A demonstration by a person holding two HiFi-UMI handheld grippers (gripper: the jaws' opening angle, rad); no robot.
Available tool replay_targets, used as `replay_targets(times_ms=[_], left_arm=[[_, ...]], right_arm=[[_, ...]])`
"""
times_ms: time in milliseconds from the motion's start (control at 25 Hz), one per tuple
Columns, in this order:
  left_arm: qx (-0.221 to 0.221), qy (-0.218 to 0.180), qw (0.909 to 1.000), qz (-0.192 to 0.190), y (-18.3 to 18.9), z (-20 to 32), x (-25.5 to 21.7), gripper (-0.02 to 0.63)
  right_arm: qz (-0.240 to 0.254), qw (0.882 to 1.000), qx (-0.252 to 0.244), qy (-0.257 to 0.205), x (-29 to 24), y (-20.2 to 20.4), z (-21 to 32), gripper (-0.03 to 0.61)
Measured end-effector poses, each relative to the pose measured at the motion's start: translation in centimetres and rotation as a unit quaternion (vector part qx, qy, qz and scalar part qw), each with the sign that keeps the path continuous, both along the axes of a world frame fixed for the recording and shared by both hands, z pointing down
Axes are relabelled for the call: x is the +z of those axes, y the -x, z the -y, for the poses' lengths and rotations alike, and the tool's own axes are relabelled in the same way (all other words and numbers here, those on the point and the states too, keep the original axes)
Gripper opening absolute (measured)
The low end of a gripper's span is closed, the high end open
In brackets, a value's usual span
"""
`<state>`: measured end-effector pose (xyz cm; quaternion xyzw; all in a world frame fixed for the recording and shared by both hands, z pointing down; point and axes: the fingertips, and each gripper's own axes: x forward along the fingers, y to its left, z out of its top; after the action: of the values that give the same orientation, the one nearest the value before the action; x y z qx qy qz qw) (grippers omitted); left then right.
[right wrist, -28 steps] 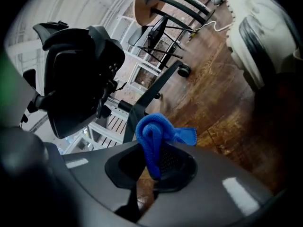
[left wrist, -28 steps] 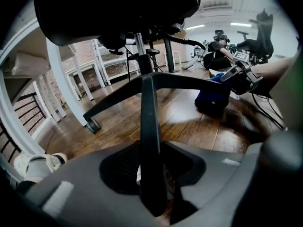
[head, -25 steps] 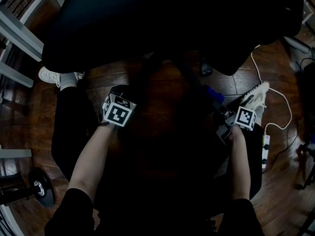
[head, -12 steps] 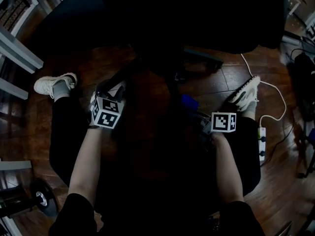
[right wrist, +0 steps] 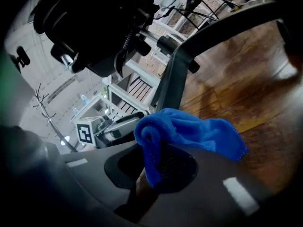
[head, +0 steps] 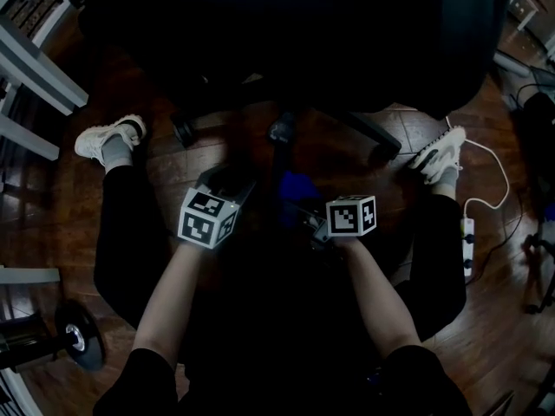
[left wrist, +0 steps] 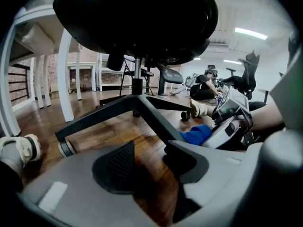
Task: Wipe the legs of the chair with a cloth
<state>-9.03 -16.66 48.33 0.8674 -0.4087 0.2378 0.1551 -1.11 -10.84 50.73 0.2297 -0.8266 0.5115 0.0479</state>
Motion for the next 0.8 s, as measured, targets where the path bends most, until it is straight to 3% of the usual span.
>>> replay_targets(times_ms=[160,280,360,440,600,800], left_arm=[[-0.006,-0.011,0.9998,0.014,0.8,-1.1,-0.5,0.198],[0.001,0.009,0.9999,0.009,0.6,-2.1,0.2,0.198],[-0.001,0.015,0.9996,0.023,0.8,-2.5,1.0,0.198],[-0.026,-0.002,0.9977,0.062,2.1,-2.0,1.1,0.212],[-0.068,-0.020,0.9899,0.123,4.3,-0.9,1.3,0.186],[-0.092,-0.045,0.9829,0.153,5.7,-0.8,0.8,0.164]], right_arm=[[-0.047,0.997,-0.024,-0.048,0.5,3.3,0.8,0.060],[-0.104,0.990,0.047,-0.084,0.0,2.0,3.2,0.060],[-0.133,0.978,0.103,-0.120,-1.1,0.1,5.2,0.060],[-0.160,0.964,0.143,-0.157,-2.4,-1.6,7.5,0.060],[-0.223,0.931,0.191,-0.218,-4.5,-3.4,12.0,0.061],[-0.296,0.903,0.241,-0.197,-3.1,-4.7,14.3,0.061]])
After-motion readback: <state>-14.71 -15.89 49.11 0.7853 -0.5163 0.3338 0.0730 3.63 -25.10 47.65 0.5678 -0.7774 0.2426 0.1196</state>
